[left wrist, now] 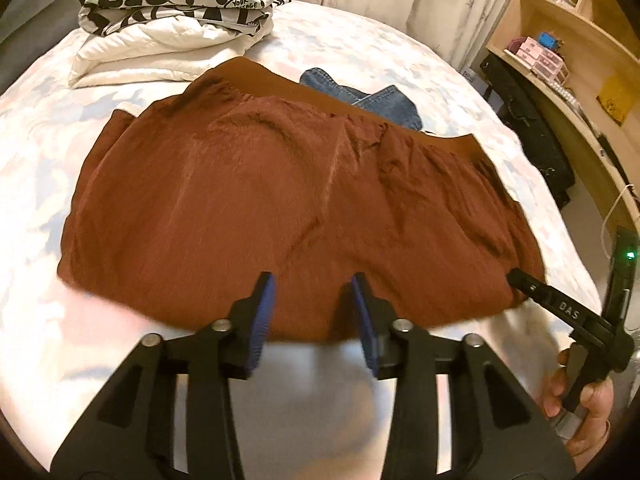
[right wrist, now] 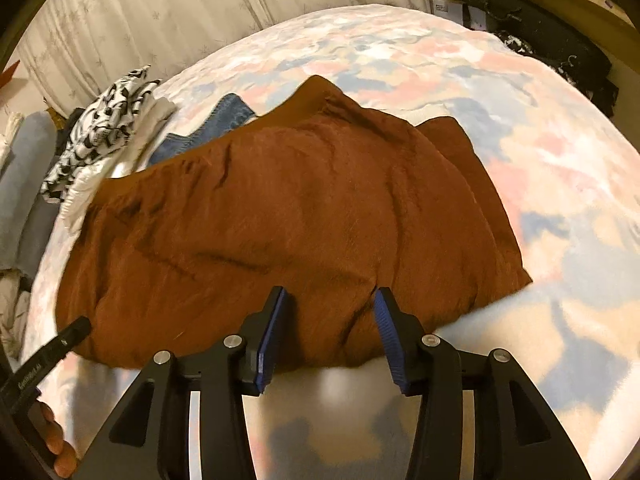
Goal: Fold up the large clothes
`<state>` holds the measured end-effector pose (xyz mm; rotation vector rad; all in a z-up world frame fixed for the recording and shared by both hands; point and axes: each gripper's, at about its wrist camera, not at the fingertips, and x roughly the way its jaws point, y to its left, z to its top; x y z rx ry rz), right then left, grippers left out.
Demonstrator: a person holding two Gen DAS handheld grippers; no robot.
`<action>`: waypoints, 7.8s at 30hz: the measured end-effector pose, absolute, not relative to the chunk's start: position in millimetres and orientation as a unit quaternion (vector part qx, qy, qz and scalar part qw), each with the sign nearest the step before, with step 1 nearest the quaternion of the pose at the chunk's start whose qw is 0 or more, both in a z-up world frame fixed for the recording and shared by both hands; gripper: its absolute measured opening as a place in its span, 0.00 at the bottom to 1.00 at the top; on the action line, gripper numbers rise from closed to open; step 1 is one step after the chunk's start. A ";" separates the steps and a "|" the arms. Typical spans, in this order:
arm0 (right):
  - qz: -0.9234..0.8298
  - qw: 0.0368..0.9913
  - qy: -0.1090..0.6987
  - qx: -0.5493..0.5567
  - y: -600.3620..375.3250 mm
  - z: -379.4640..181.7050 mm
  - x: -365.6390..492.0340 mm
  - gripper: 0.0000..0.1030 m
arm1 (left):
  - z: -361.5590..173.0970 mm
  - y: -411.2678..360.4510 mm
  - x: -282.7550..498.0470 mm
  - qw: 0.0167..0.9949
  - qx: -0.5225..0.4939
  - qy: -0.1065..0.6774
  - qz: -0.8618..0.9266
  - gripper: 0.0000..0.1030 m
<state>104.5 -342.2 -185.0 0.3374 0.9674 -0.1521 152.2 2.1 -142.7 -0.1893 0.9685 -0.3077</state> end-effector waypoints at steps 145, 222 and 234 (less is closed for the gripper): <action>0.061 0.805 0.391 0.442 -479.1 -234.0 137.9 0.47 | -117.5 -119.6 201.0 0.878 -0.023 0.418 -0.231 0.30; -0.020 0.893 0.419 0.160 -469.6 -154.5 123.4 0.25 | -114.8 -214.1 173.0 0.878 0.092 0.415 -0.221 0.55; -0.083 0.888 0.391 0.226 -500.7 -198.7 84.4 0.25 | -129.8 -205.0 163.0 0.888 0.095 0.406 -0.196 0.55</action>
